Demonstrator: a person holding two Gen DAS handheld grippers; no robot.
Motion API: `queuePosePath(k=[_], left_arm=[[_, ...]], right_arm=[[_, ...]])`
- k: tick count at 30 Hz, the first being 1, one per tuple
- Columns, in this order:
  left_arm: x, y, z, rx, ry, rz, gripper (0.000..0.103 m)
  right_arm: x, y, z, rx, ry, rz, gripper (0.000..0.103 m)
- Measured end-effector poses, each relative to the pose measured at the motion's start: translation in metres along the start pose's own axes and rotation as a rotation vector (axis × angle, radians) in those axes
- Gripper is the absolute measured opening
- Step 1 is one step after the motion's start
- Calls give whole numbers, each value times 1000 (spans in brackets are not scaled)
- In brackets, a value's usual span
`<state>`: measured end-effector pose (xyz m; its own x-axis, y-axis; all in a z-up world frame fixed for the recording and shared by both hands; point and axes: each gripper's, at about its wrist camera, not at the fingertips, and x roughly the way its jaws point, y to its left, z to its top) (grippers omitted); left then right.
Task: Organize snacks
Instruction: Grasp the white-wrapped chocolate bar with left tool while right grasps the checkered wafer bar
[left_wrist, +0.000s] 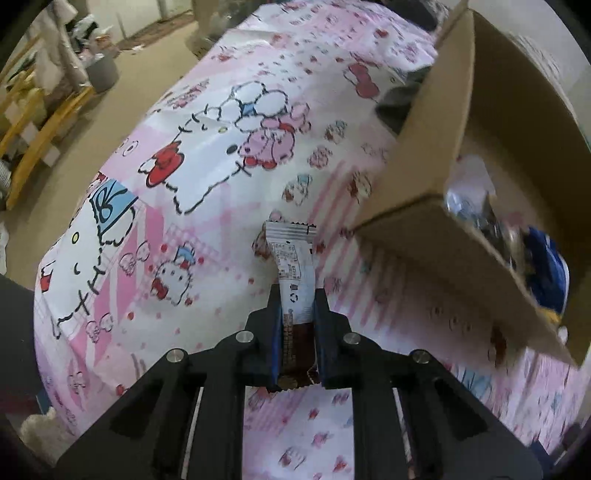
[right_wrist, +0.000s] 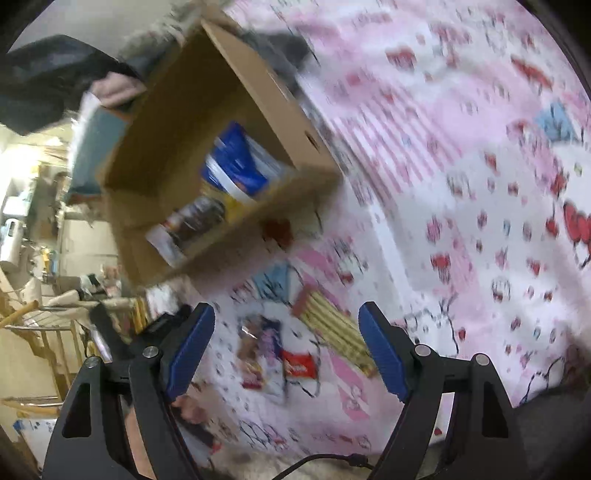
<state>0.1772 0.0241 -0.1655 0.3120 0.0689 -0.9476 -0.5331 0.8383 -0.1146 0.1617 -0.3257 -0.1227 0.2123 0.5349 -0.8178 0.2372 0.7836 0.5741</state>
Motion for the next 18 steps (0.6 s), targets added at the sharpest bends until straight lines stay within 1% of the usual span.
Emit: queuePosePath(k=[1, 3, 4, 6, 9, 11, 12, 13, 14, 15, 16, 18], left_arm=[[-2, 1, -1, 13, 13, -4, 12], [-10, 6, -3, 25, 27, 2, 12], [-16, 8, -3, 24, 25, -9, 12], [-26, 7, -4, 55, 31, -21, 12], [-41, 8, -6, 96, 44, -50, 12], [-53, 10, -7, 123, 48, -77, 12], [-57, 10, -5, 132, 46, -85, 12], [-62, 11, -5, 145, 47, -94, 12], [-68, 12, -6, 162, 46, -103, 12], [-70, 13, -4, 171, 43, -106, 12], [-75, 16, -4, 179, 41, -116, 12], [-83, 20, 0, 197, 35, -130, 12]], right_arm=[[8, -1, -1, -4, 27, -42, 83], [17, -1, -3, -21, 59, -93, 83], [24, 0, -5, -39, 88, -126, 81], [32, 5, -8, -79, 109, -168, 77], [43, 17, -14, -185, 115, -269, 73], [52, 29, -18, -279, 112, -350, 70], [59, 37, -21, -353, 109, -406, 68], [68, 45, -25, -433, 117, -462, 65], [73, 49, -27, -473, 127, -488, 63], [80, 51, -30, -506, 140, -512, 55], [88, 51, -31, -524, 162, -539, 46], [94, 52, -32, -537, 170, -565, 38]])
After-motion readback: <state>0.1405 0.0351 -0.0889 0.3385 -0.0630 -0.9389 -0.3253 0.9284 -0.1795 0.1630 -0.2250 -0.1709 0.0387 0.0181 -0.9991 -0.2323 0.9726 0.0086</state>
